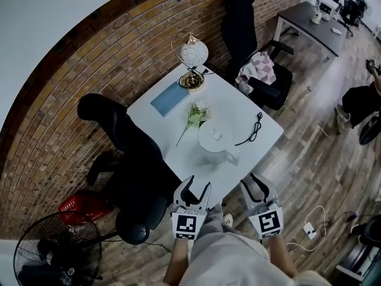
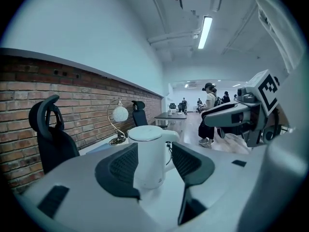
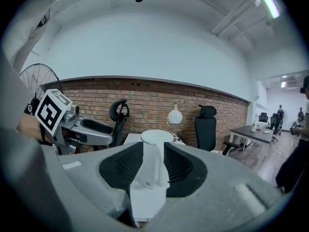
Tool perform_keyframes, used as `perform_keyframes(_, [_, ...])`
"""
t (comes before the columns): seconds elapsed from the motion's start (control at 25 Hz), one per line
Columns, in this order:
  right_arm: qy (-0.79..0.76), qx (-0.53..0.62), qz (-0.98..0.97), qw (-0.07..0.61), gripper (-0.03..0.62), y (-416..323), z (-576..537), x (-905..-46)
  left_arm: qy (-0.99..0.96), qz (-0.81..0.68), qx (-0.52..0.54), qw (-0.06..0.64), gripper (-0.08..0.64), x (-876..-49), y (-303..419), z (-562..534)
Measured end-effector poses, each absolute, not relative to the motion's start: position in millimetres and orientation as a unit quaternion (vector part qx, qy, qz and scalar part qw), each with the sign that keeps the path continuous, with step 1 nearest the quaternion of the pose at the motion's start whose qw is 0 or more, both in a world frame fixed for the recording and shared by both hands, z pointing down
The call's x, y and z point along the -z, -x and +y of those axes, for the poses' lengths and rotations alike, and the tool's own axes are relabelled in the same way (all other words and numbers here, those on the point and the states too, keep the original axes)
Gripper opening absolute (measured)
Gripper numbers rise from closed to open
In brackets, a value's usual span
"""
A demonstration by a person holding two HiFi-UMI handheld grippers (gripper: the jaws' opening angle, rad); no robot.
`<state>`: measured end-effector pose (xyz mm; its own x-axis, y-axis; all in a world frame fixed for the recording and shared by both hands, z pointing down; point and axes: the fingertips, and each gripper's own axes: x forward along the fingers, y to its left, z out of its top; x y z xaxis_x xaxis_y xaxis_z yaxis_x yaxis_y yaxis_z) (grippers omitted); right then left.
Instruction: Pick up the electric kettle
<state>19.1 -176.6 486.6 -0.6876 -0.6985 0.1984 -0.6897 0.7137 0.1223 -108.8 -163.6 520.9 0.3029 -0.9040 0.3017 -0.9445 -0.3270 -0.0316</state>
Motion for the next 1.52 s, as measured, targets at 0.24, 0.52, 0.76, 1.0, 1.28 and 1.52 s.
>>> perform_keyframes(0.24, [-0.388,0.002,-0.914,0.122,0.115,-11.2,-197.0,-500.9,-0.812,-0.559,-0.142,0.083,0.232,-536.5,113.8,-187.8])
perform_keyframes(0.52, [-0.398,-0.009,-0.907,0.139,0.124,-5.5,-216.6,-516.1,-0.821,-0.543,-0.15,0.09,0.25,-552.9,116.2,-213.0])
perform_keyframes(0.76, [-0.399,-0.008,-0.904,0.151,0.144,-3.0,-231.9,-525.7,-0.825,-0.534,-0.158,0.097,0.273,-567.2,115.2,-230.2])
perform_keyframes(1.0, [-0.395,-0.012,-0.904,0.166,0.156,0.3,-245.0,-535.8,-0.827,-0.526,-0.166,0.106,0.3,-582.6,113.9,-244.7])
perform_keyframes(1.28, [-0.386,-0.014,-0.904,0.184,0.18,6.7,-256.3,-547.6,-0.83,-0.521,-0.166,0.113,0.38,-595.2,113.2,-261.1])
perform_keyframes(1.52, [-0.379,-0.018,-0.904,0.196,0.201,8.9,-266.9,-556.4,-0.837,-0.511,-0.156,0.113,0.426,-601.3,106.5,-276.6])
